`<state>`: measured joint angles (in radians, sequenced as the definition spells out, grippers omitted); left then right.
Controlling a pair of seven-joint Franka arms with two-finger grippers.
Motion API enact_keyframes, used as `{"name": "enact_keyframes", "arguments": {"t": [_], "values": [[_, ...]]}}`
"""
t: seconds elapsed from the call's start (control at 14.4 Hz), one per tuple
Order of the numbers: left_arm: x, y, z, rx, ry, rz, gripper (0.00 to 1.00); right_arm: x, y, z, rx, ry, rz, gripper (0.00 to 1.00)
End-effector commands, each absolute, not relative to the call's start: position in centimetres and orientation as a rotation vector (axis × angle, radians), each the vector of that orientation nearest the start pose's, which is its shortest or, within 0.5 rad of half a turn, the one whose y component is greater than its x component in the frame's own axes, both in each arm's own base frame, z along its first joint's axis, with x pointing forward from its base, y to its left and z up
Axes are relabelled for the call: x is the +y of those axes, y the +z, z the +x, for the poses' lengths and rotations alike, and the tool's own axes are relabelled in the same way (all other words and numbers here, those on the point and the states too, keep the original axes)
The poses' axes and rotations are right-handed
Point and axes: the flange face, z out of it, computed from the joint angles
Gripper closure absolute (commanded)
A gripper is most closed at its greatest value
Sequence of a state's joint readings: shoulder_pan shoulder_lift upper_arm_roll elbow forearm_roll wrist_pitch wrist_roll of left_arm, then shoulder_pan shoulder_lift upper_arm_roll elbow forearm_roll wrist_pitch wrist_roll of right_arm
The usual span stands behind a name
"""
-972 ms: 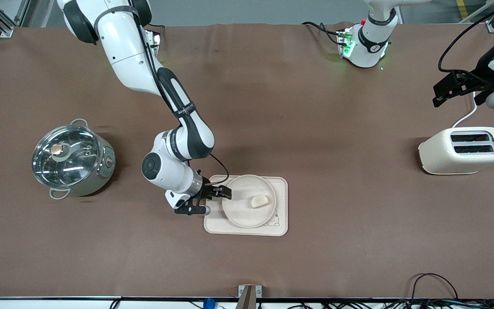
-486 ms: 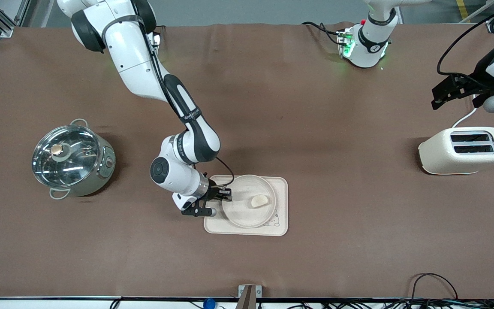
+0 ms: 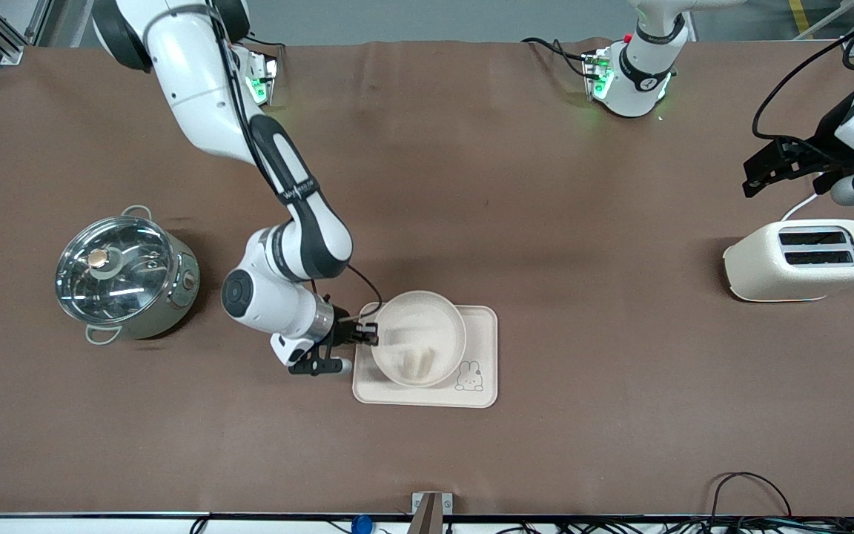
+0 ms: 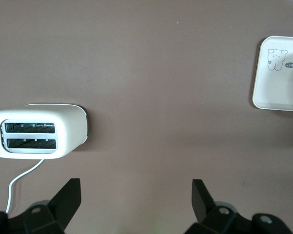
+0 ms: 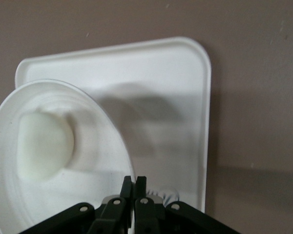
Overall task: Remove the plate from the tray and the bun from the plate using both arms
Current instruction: 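Lift the plate off the tray and set it down beyond the tray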
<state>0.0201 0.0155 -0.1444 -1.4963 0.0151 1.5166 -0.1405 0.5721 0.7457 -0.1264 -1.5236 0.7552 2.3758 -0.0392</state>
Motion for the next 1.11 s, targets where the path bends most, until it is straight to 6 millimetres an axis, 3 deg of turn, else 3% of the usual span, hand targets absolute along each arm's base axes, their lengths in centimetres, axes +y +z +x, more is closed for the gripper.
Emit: {"name": "enact_keyframes", "arguments": {"t": [0.0, 0.14, 0.28, 0.49, 0.62, 0.76, 0.83, 0.97, 1.04], "values": [[-6.8, 64.8, 55.5, -0.01, -0.034, -3.12, 0.0, 33.3, 25.0, 55.5, -0.142, -0.033, -2.682, 1.0], [-7.0, 64.3, 55.9, -0.012, -0.028, -3.125, 0.0, 34.1, 24.8, 51.2, -0.203, -0.023, -2.702, 1.0], [-7.1, 63.4, 56.3, -0.021, -0.009, -3.128, 0.0, 34.4, 24.2, 48.6, -0.226, -0.009, -2.72, 1.0], [-7.3, 61.3, 57.5, -0.02, 0.023, -3.13, 0.0, 33.7, 21.8, 46.4, -0.231, 0.004, -2.762, 1.0], [-7.9, 58.8, 58.4, -0.007, 0.049, -3.133, 0.0, 33.5, 21.5, 46.3, -0.226, 0.016, -2.768, 0.97], [-8.2, 55.7, 59.2, -0.001, 0.076, -3.136, 0.0, 33.7, 21.8, 46.6, -0.211, 0.002, -2.765, 0.37], [-8.4, 53.9, 59.6, 0.002, 0.101, -3.139, 0.0, 34.0, 21.9, 46.6, -0.212, -0.004, -2.761, 0.17], [-9.4, 50.4, 60.2, 0.01, 0.146, -3.167, 0.0, 33.7, 22.4, 47.2, -0.202, -0.009, -2.756, 0.0], [-10.1, 48.8, 60.5, -0.004, 0.183, -3.189, 0.0, 33.5, 23.4, 48.2, -0.192, -0.037, -2.742, 0.0]]}}
